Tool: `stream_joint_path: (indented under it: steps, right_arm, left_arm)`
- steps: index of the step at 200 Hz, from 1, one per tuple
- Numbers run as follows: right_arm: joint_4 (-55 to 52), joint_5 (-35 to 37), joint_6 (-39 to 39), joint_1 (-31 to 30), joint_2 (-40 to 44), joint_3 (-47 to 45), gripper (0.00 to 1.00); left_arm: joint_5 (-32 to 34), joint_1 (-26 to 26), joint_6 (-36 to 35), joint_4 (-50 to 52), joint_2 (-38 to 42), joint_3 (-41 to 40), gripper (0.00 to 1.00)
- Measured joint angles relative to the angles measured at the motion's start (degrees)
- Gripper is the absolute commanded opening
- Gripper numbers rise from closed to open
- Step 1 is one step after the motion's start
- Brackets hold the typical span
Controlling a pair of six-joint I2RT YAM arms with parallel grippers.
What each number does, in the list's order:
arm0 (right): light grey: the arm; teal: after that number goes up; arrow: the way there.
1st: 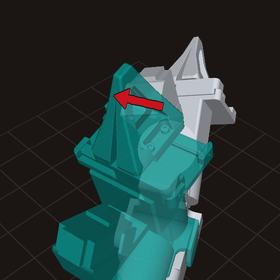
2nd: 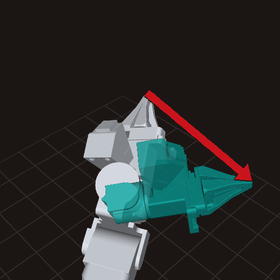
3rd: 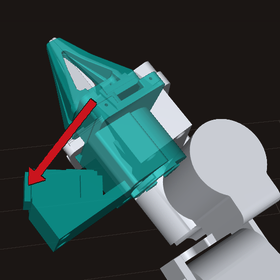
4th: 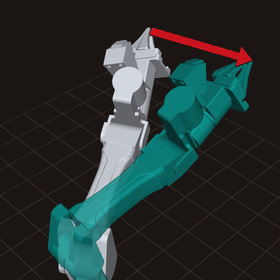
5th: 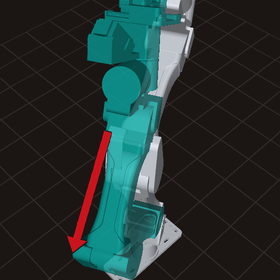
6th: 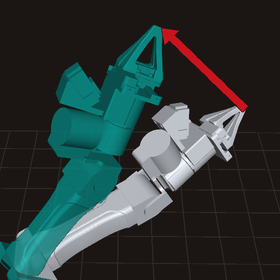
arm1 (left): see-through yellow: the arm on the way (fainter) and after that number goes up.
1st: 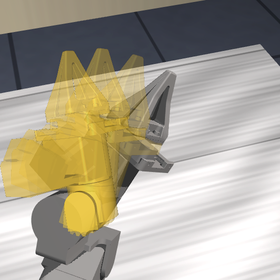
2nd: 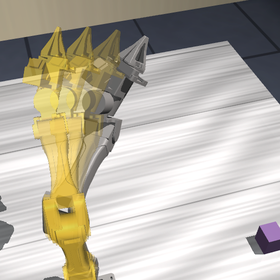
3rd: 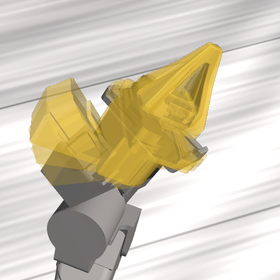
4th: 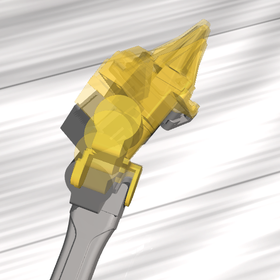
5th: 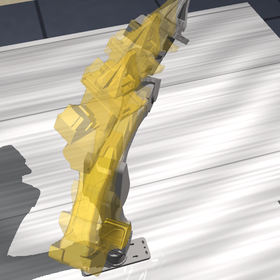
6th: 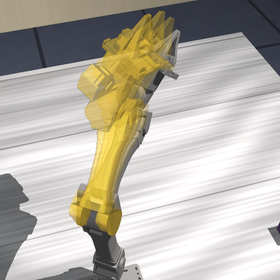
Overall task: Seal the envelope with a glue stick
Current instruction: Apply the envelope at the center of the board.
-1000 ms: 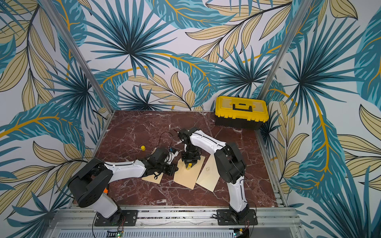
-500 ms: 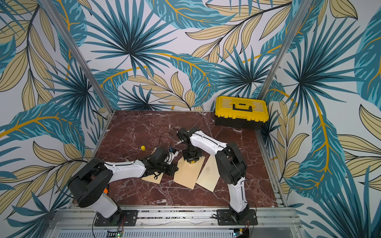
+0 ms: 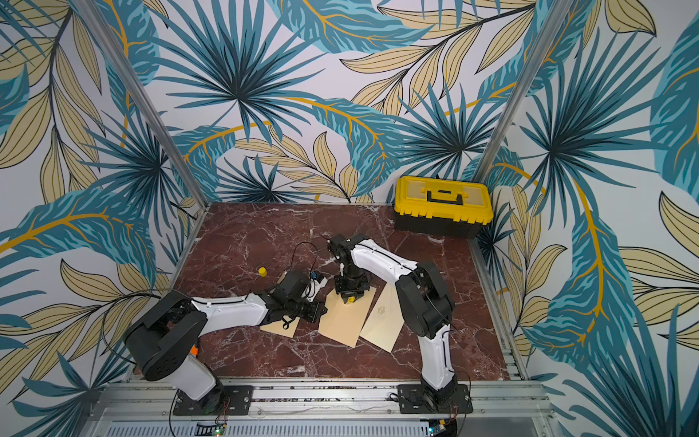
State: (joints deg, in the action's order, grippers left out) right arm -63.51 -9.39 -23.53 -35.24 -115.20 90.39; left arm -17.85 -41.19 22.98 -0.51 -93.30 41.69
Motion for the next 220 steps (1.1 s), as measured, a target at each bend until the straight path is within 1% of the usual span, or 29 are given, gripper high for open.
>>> stream_joint_path:
  steps: [43,80,104,130,164,220]
  right_arm:
    - [0.2,0.2,0.0,-0.1,-0.7,0.8,0.00]
    - [0.2,5.4,0.9,-1.4,-0.2,0.7,0.00]
    - [0.0,9.2,1.3,-1.3,-0.1,0.6,0.00]
    - [-0.2,10.8,1.4,-1.1,0.1,0.3,0.00]
    - [-0.5,8.5,1.9,-0.5,0.7,-0.7,0.00]
    - [-2.6,-0.7,2.2,-0.5,1.1,-1.6,0.00]
  left_arm:
    - [0.0,0.0,0.0,0.0,0.0,0.0,0.00]
    - [0.0,0.0,0.0,0.0,0.0,0.0,0.00]
    - [0.0,0.0,0.0,0.0,0.0,0.0,0.00]
    - [0.0,0.0,0.0,0.0,0.0,0.0,0.00]
    - [0.0,0.0,0.0,0.0,0.0,0.0,0.00]
    - [0.0,0.0,0.0,0.0,0.0,0.0,0.00]
